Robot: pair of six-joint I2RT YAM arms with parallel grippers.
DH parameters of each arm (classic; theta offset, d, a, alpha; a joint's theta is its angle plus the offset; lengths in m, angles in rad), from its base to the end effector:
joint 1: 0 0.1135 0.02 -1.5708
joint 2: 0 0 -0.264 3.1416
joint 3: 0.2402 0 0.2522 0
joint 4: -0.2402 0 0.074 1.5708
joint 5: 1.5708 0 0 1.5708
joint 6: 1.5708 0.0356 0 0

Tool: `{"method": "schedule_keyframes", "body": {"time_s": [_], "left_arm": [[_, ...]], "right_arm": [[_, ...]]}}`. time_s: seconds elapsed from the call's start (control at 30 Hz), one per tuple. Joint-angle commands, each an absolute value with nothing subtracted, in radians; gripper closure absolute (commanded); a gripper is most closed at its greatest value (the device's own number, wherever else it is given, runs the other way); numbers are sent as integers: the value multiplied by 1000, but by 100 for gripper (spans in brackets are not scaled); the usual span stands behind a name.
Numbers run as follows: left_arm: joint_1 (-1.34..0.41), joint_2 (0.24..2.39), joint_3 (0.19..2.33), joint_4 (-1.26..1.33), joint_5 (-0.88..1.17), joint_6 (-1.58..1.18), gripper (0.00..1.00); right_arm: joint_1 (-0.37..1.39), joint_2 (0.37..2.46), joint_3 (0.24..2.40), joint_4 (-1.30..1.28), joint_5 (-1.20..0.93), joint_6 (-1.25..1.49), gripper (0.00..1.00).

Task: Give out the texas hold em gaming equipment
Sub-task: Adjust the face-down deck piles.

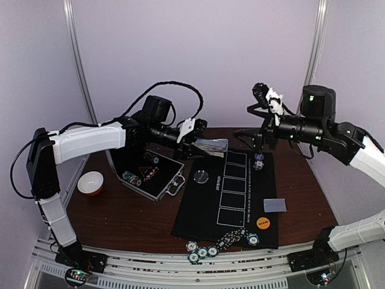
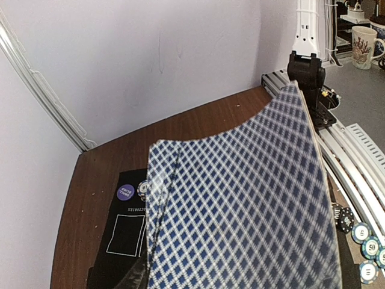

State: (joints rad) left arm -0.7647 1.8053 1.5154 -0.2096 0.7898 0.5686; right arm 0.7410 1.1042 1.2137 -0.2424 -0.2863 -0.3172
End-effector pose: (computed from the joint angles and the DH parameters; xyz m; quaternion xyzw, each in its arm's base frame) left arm 0.2857 -0.3092 0.3103 0.6451 0.5024 -0.3754 0.4365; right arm 0.1742 0.1730 0.4214 -0.4570 0.5955 0.2420 0.6147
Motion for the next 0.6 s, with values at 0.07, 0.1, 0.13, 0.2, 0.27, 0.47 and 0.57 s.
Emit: {"method": "schedule_keyframes", "body": {"time_s": [0.07, 0.1, 0.13, 0.2, 0.27, 0.47, 0.57], "left_arm": [[-758, 1769, 1513, -175, 803, 564, 60], [-758, 1768, 1513, -175, 802, 564, 60], [-758, 1767, 1512, -175, 803, 563, 60], [-758, 1767, 1512, -174, 803, 562, 60], [-758, 1765, 1511, -175, 802, 561, 60], [-759, 1764, 1511, -176, 806, 561, 60], [-758, 1765, 1514, -176, 809, 560, 60]], "right_arm": [[591, 1193, 1225, -122, -351, 419, 4], [585, 1207, 1211, -111, -355, 509, 5], [583, 1216, 1186, -83, -367, 592, 5], [582, 1223, 1122, 5, -416, 724, 0], [583, 1228, 1070, 80, -487, 812, 0], [592, 1256, 961, 215, -573, 883, 0], [605, 1287, 956, 273, -617, 894, 0]]}}
